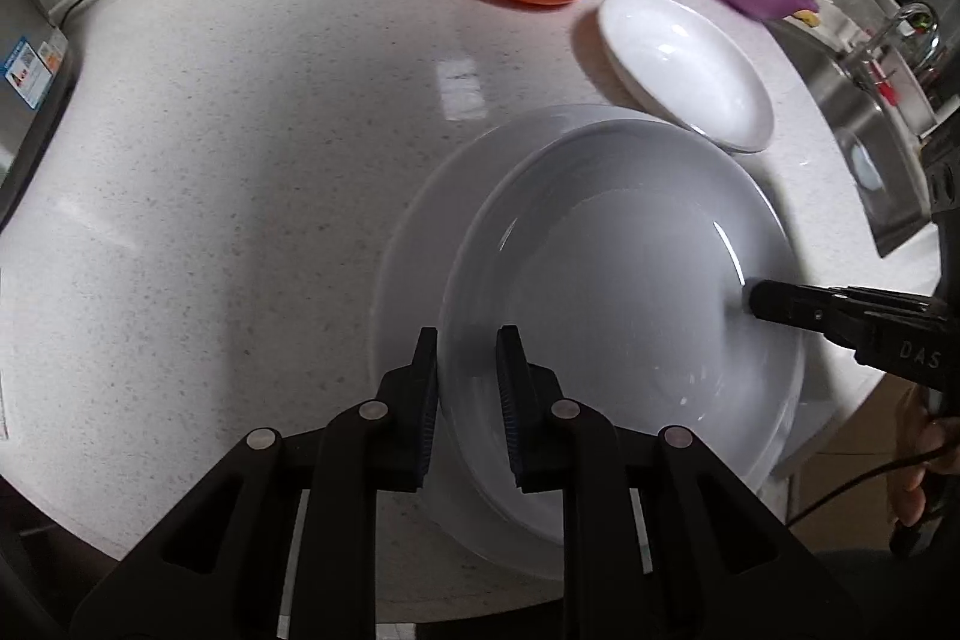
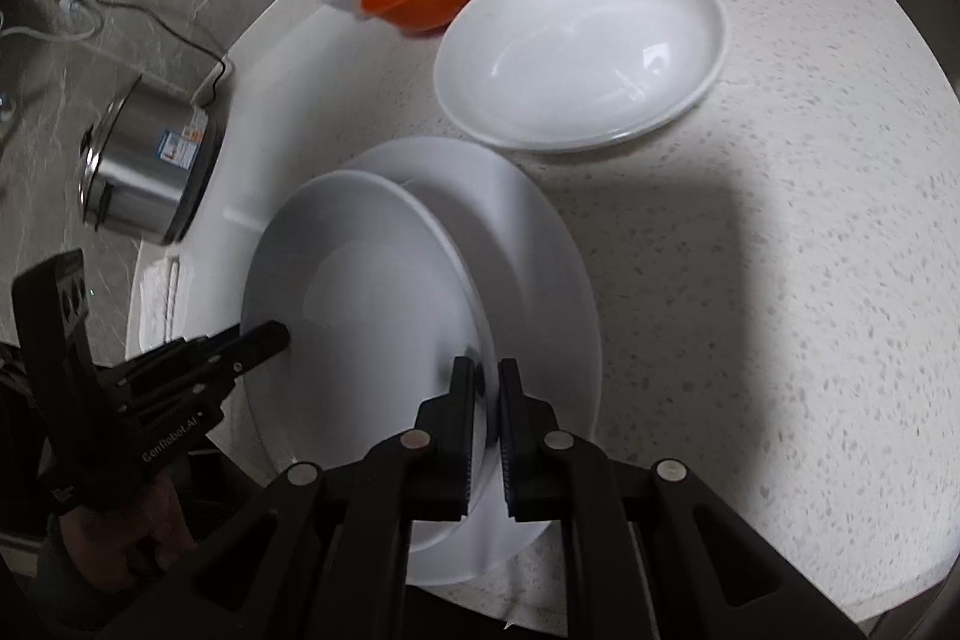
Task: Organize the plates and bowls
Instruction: 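Lower the deep plate onto the large white plate and open both grippers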
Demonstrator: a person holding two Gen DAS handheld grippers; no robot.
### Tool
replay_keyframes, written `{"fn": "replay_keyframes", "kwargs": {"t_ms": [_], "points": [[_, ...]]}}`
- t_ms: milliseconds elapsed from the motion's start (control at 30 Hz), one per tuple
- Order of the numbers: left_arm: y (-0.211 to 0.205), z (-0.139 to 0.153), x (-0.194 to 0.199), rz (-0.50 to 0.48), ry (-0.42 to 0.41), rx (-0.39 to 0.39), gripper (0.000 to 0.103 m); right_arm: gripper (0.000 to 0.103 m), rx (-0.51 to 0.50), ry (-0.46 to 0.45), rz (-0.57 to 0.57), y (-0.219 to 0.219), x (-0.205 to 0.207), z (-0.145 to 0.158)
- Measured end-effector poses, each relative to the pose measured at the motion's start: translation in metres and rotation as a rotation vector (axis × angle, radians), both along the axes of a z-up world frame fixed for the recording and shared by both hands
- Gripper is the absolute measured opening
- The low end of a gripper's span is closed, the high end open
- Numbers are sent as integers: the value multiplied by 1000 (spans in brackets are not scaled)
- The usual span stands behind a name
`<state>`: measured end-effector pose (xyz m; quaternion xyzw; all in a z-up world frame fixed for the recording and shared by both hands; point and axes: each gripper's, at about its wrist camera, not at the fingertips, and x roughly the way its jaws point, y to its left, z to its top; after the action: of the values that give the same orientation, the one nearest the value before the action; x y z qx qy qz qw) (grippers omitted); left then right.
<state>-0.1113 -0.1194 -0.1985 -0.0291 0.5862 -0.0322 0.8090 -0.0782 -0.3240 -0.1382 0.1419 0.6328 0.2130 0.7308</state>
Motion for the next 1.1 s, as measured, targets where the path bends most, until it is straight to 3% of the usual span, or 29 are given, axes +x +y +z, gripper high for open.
{"fn": "replay_keyframes", "kwargs": {"t_ms": [400, 600, 900, 1100], "points": [[-3, -3, 5, -109, -29, 21, 17, 11, -68, -26, -8, 7, 2, -2], [-11, -5, 3, -215, -62, 61, 24, 13, -150, -67, -40, 19, -6, 3], [-13, -8, 4, -339, -85, 74, 27, 24, -411, -191, 22, 60, -21, 11], [-19, -10, -2, -403, -129, 123, 30, 30, -609, -262, 93, 85, -29, 7]]}}
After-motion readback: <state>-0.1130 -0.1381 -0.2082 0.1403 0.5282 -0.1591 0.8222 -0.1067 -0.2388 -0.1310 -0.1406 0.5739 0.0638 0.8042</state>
